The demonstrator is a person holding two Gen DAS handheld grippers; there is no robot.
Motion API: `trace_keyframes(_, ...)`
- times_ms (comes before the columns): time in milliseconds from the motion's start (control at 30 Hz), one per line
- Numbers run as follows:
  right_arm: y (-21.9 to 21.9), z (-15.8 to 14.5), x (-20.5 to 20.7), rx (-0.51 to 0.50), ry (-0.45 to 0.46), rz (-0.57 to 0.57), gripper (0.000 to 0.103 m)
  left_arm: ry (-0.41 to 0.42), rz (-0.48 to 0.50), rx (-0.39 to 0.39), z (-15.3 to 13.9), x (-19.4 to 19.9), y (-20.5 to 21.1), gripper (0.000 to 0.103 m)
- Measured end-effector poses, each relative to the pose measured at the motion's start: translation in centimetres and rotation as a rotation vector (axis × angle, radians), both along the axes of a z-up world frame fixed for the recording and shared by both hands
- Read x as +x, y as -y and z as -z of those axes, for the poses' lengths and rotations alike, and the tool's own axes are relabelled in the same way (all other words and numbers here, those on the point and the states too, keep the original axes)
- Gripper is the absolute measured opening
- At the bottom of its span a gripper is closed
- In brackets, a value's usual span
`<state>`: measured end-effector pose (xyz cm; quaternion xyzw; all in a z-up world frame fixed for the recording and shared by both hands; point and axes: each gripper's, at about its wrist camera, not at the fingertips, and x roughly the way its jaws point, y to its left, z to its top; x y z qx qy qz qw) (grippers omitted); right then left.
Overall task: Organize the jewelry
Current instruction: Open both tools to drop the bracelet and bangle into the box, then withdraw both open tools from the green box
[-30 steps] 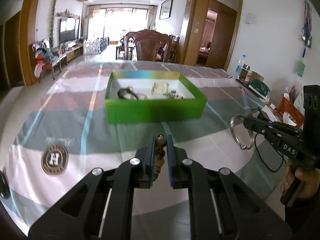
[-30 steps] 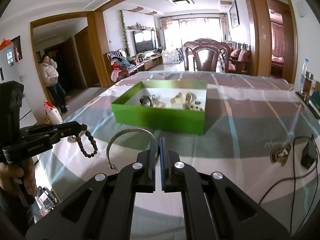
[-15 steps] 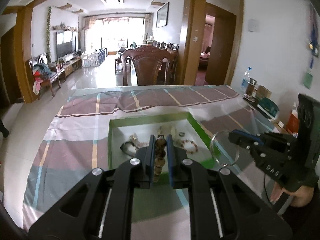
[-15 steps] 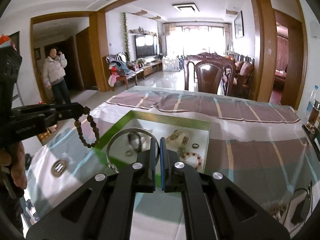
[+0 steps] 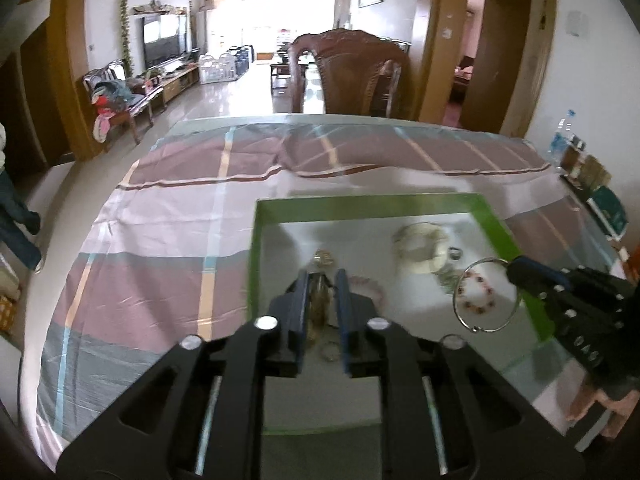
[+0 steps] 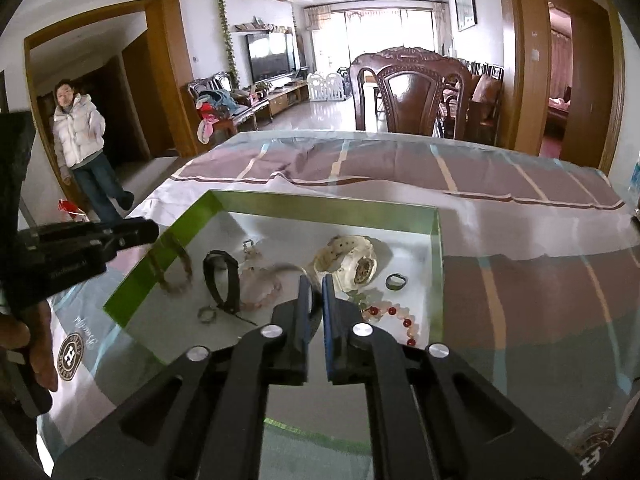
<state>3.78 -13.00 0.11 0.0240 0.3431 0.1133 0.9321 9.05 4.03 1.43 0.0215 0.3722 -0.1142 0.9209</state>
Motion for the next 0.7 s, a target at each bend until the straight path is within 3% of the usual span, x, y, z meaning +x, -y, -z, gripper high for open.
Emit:
trace_keyframes(33, 0.1, 0.1, 0.0, 0.0, 0.002, 0.017, 0.024, 0.017, -0.032, 0.005, 0.3, 0.0, -0.4, 0.073)
trace_keyframes(67, 0.4, 0.0, -0.3, 0.014, 0.013, 0.034, 0.054, 0.049, -0.054, 0.003, 0.2, -0.3, -0.8, 0.089)
trace_keyframes(100, 0.8, -0.2, -0.8, 0.03, 0.031, 0.049, 0.08, 0.103, -0.08, -0.007, -0.1, -1.2, -1.3, 0.089)
trace_keyframes(133, 1.3, -0.8, -1.9, 0.056, 0.081, 0.08, 0.085, 0.127, -0.085, -0.013, -0.3, -1.8, -1.5, 0.09)
trace_keyframes(267, 2.2, -3.3, -6.7, 0.096, 0.183, 0.085, 0.092, 0.17, -0.069, -0.027, -1.1, -6.5, -1.9, 0.099)
trace_keyframes(300, 2.4, -3.8, -8.3, 0.104, 0.207, 0.088, 0.098, 0.184, -0.064, -0.024, -1.2, -7.6, -1.8, 0.099)
trace_keyframes(400, 2.3, -4.6, -12.1, 0.084, 0.244, 0.089, 0.1, 0.183, -0.048, -0.01, -1.1, -12.1, -1.5, 0.099)
trace_keyframes(600, 1.3, -3.8, -18.5, 0.006, 0.208, 0.096, 0.1, 0.115, -0.022, -0.132, 0.1, -19.1, -1.0, 0.099)
trace_keyframes(700, 0.8, -2.8, -21.1, -0.016, 0.188, 0.117, 0.1, 0.137, -0.048, -0.113, 0.6, -22.0, -0.4, 0.099)
